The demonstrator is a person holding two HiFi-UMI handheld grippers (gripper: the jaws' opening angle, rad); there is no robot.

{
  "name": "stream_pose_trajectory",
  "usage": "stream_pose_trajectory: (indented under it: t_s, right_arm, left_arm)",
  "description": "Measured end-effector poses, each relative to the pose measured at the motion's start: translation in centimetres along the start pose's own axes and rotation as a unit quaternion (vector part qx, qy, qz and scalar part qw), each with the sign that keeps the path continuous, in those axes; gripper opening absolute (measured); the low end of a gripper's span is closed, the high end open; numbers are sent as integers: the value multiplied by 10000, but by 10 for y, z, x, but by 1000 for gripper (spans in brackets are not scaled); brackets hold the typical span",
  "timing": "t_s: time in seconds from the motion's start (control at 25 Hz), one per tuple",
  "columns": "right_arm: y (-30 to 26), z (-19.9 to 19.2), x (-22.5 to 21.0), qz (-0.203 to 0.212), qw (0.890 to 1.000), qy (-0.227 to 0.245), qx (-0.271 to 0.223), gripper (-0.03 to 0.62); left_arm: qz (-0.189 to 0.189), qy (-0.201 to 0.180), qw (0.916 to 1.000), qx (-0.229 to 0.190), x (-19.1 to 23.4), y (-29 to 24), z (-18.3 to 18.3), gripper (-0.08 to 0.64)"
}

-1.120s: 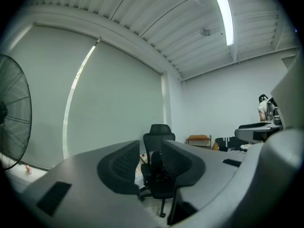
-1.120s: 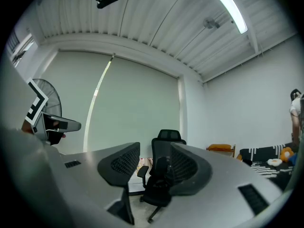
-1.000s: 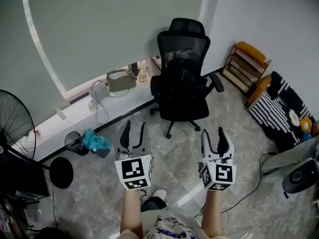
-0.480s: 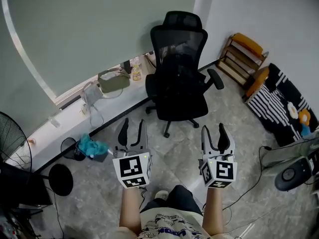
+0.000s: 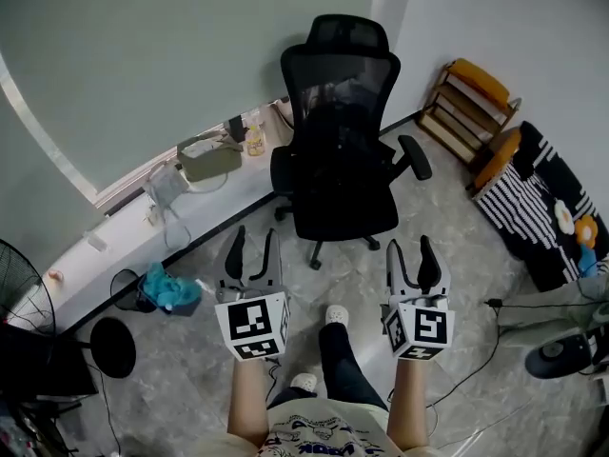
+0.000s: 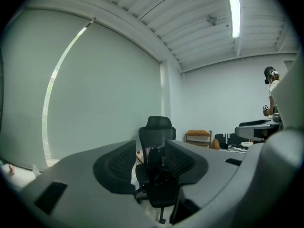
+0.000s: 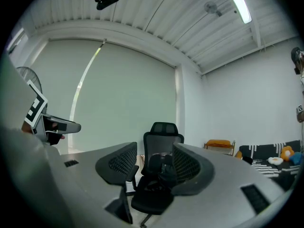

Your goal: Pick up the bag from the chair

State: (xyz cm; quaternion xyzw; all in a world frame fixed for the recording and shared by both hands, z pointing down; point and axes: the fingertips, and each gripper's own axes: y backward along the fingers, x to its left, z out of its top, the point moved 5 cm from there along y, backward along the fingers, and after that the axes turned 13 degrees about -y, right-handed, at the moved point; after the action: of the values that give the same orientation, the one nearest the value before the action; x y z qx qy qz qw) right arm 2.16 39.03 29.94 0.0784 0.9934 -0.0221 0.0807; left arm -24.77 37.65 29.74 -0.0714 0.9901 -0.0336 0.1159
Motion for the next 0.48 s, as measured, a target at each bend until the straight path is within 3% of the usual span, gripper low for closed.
stream_pose_trajectory:
  t_s: [0.48]
  right_arm:
    - [-180, 29, -92, 386, 9993, -29, 9, 239]
  left_arm:
    - [401, 36, 9992, 72, -36, -178, 31, 189]
